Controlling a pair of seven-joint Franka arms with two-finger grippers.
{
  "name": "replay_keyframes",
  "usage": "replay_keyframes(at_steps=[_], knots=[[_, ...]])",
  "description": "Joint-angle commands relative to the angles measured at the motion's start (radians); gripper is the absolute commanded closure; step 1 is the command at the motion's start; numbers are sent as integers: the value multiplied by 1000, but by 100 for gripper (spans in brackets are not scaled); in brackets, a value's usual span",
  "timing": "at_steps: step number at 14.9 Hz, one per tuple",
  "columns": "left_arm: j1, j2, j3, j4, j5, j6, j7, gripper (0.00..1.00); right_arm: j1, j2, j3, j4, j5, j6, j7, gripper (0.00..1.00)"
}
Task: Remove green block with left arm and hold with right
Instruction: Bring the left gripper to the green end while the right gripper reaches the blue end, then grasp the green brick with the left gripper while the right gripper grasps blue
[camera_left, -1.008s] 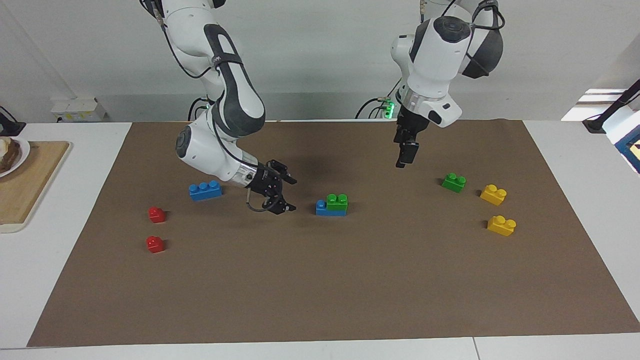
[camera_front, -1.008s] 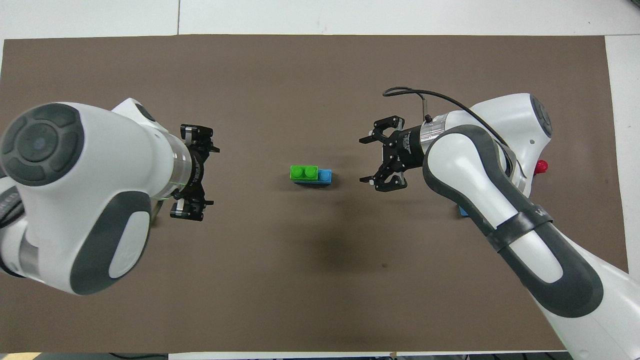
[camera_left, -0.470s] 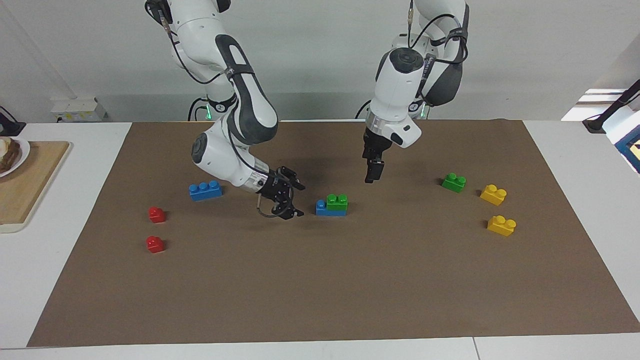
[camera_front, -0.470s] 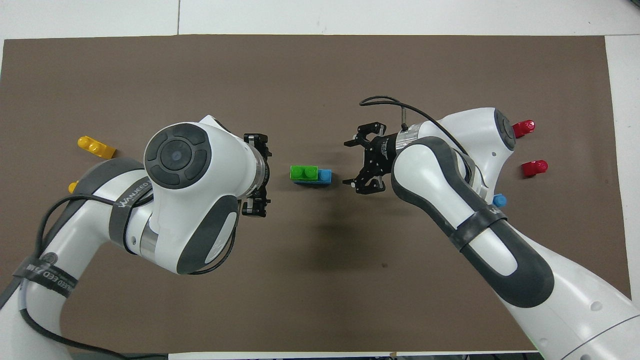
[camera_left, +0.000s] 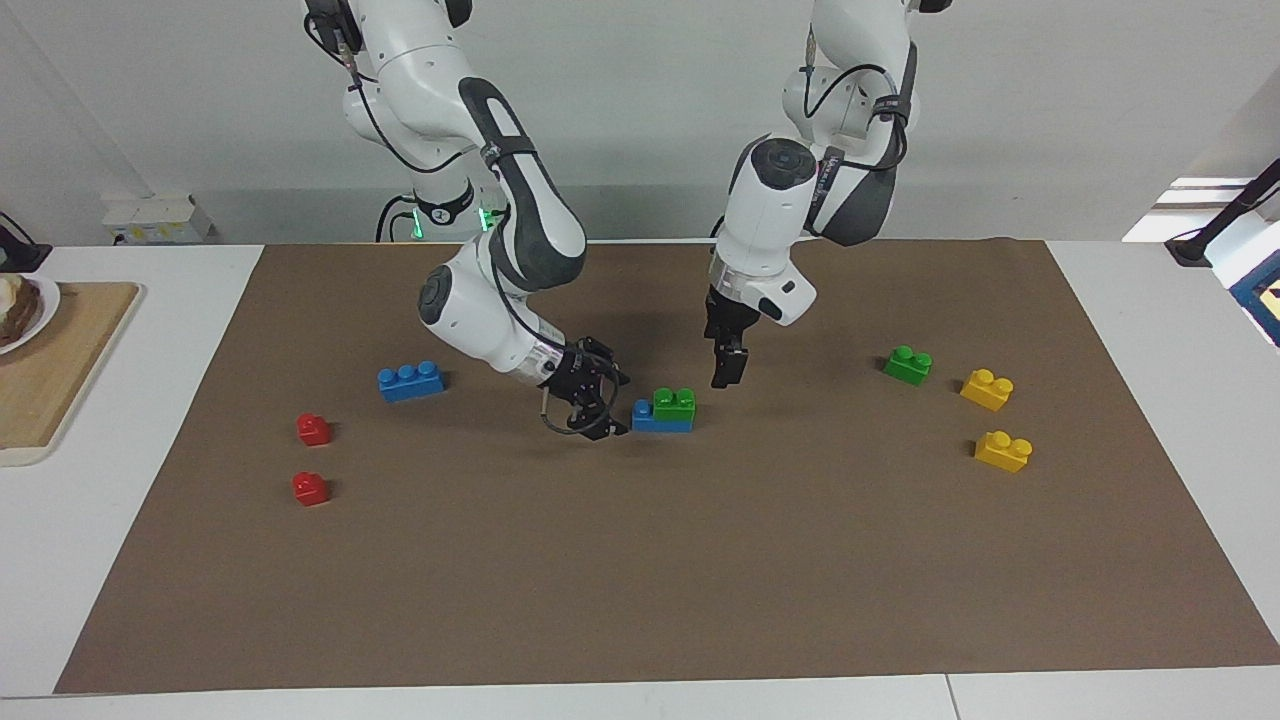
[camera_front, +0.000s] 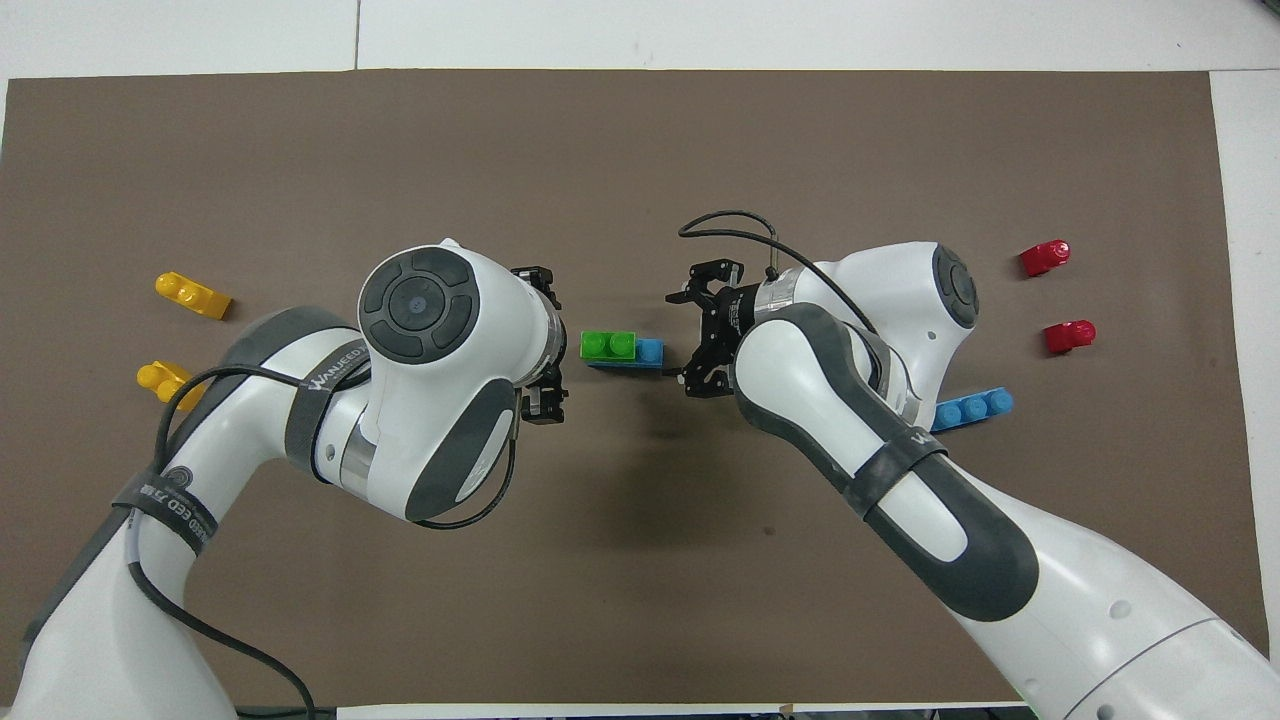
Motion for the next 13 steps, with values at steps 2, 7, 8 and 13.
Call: replay_keyframes(at_steps=[2, 7, 8, 13], knots=[[-51, 78, 17, 56, 25, 6, -88, 0, 29, 19, 2, -15, 37, 66, -20, 6], [-68, 159, 17, 113, 59, 7, -144, 0, 54, 41, 2, -16, 46, 114, -22, 5], [-68, 162, 17, 113, 59, 7, -144, 0, 61, 44, 2, -18, 46, 134, -22, 5], [-68, 172, 17, 107, 60, 27, -167, 0, 65, 62, 2, -19, 83, 145, -71, 5]])
